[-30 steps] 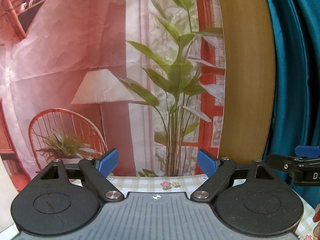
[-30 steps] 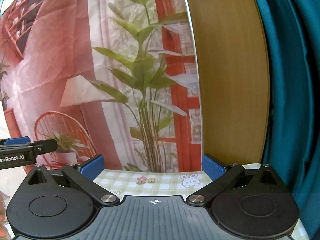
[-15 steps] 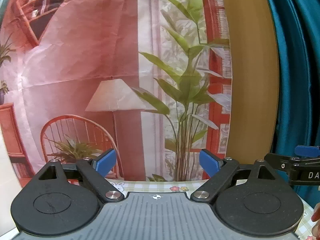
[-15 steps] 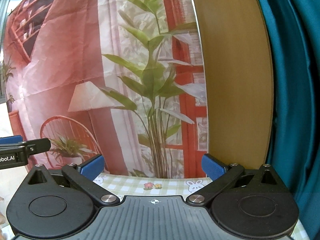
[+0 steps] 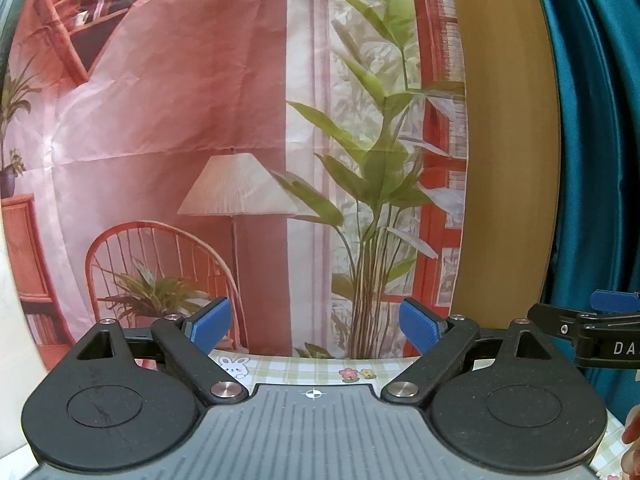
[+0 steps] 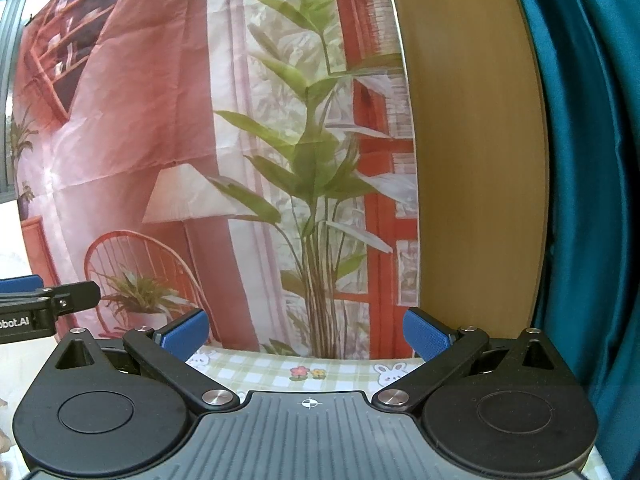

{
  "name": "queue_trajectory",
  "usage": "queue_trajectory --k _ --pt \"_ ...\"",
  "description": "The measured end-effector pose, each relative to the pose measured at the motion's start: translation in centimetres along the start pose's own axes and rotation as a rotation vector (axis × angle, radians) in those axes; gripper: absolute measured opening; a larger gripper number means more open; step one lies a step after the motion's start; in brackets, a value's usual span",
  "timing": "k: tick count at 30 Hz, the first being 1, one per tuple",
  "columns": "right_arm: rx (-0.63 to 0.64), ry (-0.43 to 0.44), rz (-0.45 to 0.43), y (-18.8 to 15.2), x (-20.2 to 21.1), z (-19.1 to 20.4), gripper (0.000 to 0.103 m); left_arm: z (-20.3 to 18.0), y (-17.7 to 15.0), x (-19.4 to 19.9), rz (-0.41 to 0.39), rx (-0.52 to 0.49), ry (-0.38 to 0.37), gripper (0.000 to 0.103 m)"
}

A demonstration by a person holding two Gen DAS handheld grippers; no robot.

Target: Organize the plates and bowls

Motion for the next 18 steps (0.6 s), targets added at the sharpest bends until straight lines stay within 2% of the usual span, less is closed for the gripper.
queue_trajectory --k 18 --pt "0.000 0.004 0.002 0.03 0.17 0.00 0.103 -0.12 0.09 0.29 0.003 0.006 0.008 0.092"
Point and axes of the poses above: each gripper's, at about its wrist camera, not at the fingertips, and x roughly against the way its jaws point, z to its left, y to its top, the point moved 7 cm from there along -x, roughly the way its jaws point, and after that the axes turned 11 degrees about -y, right-handed, at the moved point
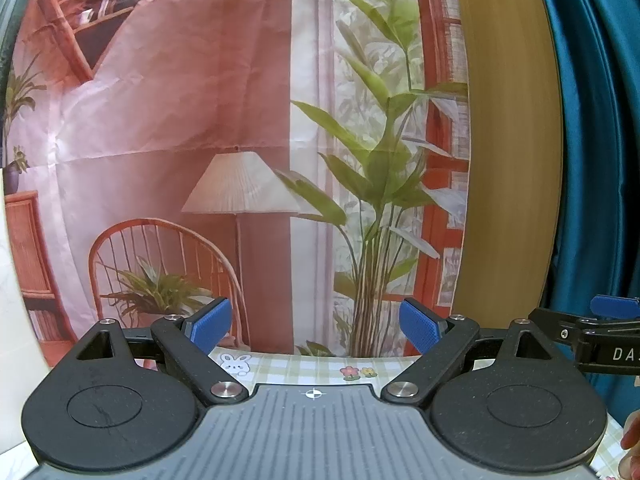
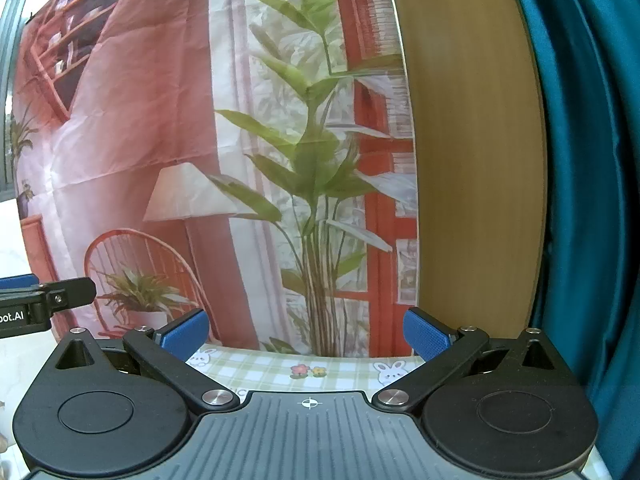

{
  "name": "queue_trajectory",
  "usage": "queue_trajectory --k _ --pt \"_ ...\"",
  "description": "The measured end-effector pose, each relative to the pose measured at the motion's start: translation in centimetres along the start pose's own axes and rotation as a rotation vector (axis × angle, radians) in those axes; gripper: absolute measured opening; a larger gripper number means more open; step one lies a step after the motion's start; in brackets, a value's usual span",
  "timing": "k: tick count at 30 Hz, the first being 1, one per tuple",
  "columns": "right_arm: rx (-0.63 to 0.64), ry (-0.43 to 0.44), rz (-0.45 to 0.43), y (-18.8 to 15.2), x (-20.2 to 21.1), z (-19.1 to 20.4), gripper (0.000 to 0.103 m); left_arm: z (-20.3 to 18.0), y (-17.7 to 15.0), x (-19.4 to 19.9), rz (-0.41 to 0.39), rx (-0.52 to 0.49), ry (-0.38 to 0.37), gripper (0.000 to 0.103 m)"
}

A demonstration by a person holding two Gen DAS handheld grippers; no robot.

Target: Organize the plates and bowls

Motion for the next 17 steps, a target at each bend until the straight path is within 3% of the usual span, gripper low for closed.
queue_trajectory --k 17 --pt "-0.005 -0.002 0.004 -0.29 -0.04 -0.28 0.103 -0.11 -0.33 0.10 0.011 -0.001 0.003 0.092"
Point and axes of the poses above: each gripper's, at about its wrist camera, not at the fingertips, and x roughly against the way its jaws point, z to its left, y to its top, the point moved 7 cm from there along -x, roughly the way its jaws point, and after that the axes turned 11 degrees about -y, right-handed, at the moved point
